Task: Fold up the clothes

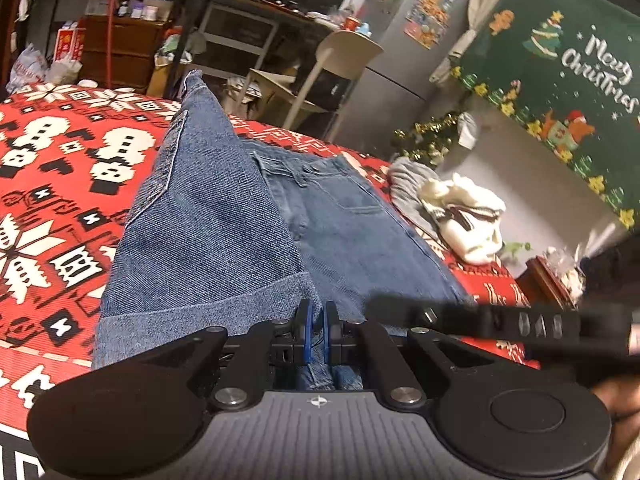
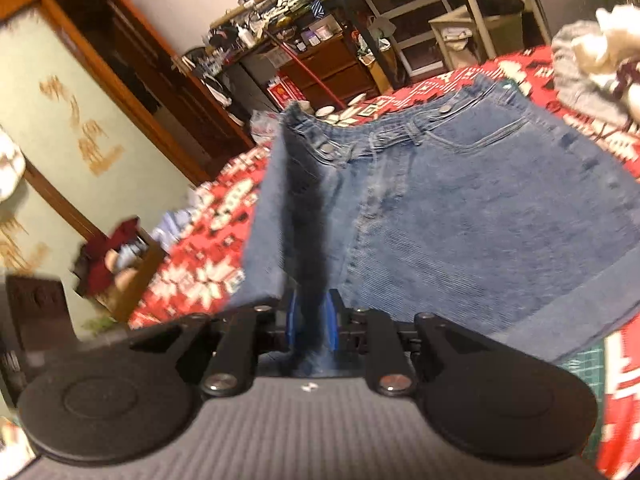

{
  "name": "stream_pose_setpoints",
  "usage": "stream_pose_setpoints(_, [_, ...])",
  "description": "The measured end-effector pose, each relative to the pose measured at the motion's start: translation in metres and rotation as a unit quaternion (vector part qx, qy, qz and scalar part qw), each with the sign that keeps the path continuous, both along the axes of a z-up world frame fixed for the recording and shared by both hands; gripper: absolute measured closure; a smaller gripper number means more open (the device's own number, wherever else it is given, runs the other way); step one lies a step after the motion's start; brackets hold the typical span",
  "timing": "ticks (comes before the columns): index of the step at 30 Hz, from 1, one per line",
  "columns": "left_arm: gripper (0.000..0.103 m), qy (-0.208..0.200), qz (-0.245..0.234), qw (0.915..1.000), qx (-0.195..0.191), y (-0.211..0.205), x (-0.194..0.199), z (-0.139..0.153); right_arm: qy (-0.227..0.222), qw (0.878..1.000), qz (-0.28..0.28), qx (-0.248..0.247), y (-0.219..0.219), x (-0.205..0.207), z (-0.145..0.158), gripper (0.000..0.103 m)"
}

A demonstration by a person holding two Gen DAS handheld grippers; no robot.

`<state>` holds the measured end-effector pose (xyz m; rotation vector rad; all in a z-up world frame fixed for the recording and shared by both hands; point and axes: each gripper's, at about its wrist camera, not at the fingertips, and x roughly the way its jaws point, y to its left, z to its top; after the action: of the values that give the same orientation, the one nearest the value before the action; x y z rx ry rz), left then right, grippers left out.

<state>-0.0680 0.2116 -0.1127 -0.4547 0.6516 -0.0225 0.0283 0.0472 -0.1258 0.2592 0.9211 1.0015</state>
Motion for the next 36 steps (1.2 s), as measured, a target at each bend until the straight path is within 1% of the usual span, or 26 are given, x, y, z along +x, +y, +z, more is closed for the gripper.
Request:
stream_pose_setpoints(1, [0.098,0.0,-0.003,1.0,0.002,-0.002,0.0,0.0,0.009,1.0,-0.001,0.01,0.001,0.003,0.0,0.081])
stream_pose_setpoints(2, [0.098,0.001,-0.006,1.0,0.003,-0.004,-0.001,0.001,0.014,1.0,0.001,0.013,0.005,0.005,-0.002,0.076])
stream_pose_setpoints(8, [0.098,0.003,-0.032,0.9995,0.004,-0.014,-0.003,0.004,0.052,0.998,0.012,0.03,0.018,0.013,-0.012,0.075])
stream_pose_setpoints(9, [0.098,0.005,-0.035,0.9994,0.006,-0.016,-0.003,0.005,0.054,0.998,0.011,0.026,0.019,0.014,-0.014,0.078])
stream_pose_setpoints(10, [0.098,0.005,-0.038,0.9993,0.005,-0.017,-0.003,0.005,0.056,0.998,0.01,0.022,0.02,0.014,-0.015,0.085])
stream_pose_setpoints(11, [0.098,0.004,-0.04,0.9992,0.001,-0.017,-0.003,0.005,0.058,0.998,0.009,0.018,0.021,0.015,-0.016,0.096])
stream_pose_setpoints(12, [0.098,0.003,-0.044,0.999,-0.005,-0.016,-0.004,0.005,0.05,0.999,0.003,0.019,0.019,0.015,-0.013,0.097])
stream_pose_setpoints(13, [0.101,0.001,-0.048,0.9987,-0.016,-0.015,-0.004,0.006,0.042,0.999,-0.003,0.019,0.017,0.016,-0.009,0.098])
stream_pose_setpoints(14, [0.1,0.0,-0.052,0.9983,-0.026,-0.015,-0.005,0.008,0.034,0.999,-0.009,0.02,0.015,0.017,-0.006,0.098])
stream_pose_setpoints(15, [0.098,-0.002,-0.055,0.9978,-0.036,-0.014,-0.006,0.009,0.026,0.999,-0.015,0.021,0.012,0.018,-0.003,0.098])
stream_pose_setpoints(16, [0.093,-0.004,-0.058,0.9972,-0.047,-0.014,-0.006,0.01,0.018,0.999,-0.021,0.022,0.01,0.018,0.0,0.098])
stream_pose_setpoints(19, [0.087,-0.015,-0.058,0.9965,-0.058,-0.01,-0.013,0.017,-0.006,0.999,-0.04,0.024,0.004,0.021,0.009,0.098])
stream_pose_setpoints(22, [0.08,-0.028,-0.049,0.9971,-0.05,0.0,-0.022,0.025,-0.017,0.997,-0.065,0.035,-0.019,0.034,0.025,0.099])
stream_pose_setpoints(25, [0.08,-0.028,-0.024,0.9981,-0.049,0.017,-0.027,0.027,-0.024,0.995,-0.091,0.043,-0.046,0.047,0.036,0.099])
stream_pose_setpoints(29, [0.08,-0.013,0.008,0.9976,-0.067,0.037,-0.027,0.021,-0.032,0.99,-0.131,0.033,-0.084,0.063,0.04,0.099])
stream_pose_setpoints(32, [0.08,-0.008,0.013,0.9974,-0.07,0.039,-0.027,0.018,-0.034,0.985,-0.166,0.032,-0.114,0.073,0.039,0.099])
stream_pose_setpoints(36, [0.079,0.012,-0.002,0.9973,-0.072,0.032,-0.02,0.008,-0.035,0.974,-0.222,0.034,-0.158,0.091,0.038,0.099])
